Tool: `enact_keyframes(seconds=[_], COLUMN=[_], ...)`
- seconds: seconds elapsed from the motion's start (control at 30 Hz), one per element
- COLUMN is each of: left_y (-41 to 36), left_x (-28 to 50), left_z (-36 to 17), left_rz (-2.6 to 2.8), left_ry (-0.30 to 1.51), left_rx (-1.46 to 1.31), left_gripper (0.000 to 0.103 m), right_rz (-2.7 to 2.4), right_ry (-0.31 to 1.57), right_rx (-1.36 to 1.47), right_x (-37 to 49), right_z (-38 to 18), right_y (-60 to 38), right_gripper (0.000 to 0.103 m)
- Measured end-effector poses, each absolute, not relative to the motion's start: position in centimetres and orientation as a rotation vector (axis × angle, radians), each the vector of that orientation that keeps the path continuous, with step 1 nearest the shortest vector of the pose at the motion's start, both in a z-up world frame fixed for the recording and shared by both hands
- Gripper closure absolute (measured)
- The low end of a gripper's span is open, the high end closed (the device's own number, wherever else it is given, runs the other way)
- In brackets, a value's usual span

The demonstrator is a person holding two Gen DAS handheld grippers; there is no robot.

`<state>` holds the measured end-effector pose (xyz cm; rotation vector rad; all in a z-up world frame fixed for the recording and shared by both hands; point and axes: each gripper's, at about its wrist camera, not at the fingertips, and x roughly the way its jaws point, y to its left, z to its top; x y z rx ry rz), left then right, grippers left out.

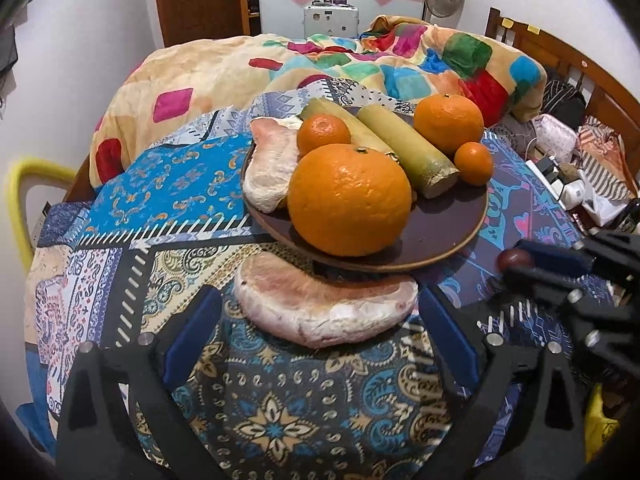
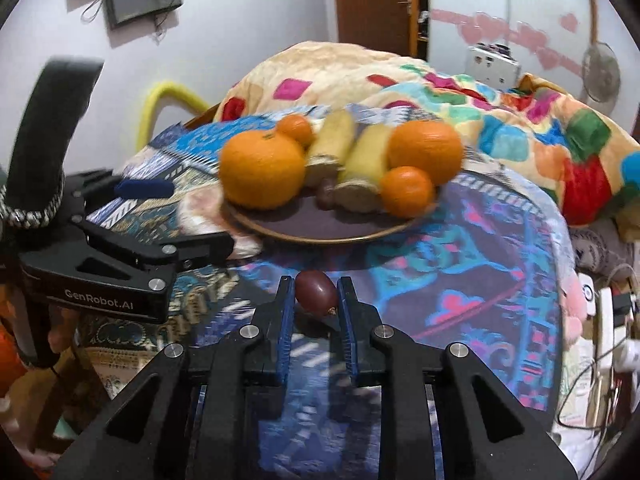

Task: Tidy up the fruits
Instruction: 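Carry the date toward the plate with the right gripper while the left grasps the pomelo segment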

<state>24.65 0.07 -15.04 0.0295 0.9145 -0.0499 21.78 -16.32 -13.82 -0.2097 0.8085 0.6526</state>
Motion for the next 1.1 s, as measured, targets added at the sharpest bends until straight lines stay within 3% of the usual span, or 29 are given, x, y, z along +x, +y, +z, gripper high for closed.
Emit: enact_keyframes(seconds=[0.93,0.97,1.1], left_y=[5.4,5.4,5.6], left_x=[21.8,22.2,24.1], left_z=[-14.8,-14.7,-15.1], left_rz=[-0.014,-0.012,-0.009], left_ry=[0.922,0.916,0.944], left_rx=[0.016,0.01,-0.009], left_gripper=[0.001,0.003,0.026], right_rz=[0.618,0.618,0.616], right_ry=[0.786,0.786,0.779], right_rx=[-0.177,-0.177,-0.182], right_x=[22.2,22.3,22.3], right_z=[-13.0,-13.0,-12.9], right_y=[-17.7,-17.7,-17.8], right_gripper=[0.083,0.083,0.083])
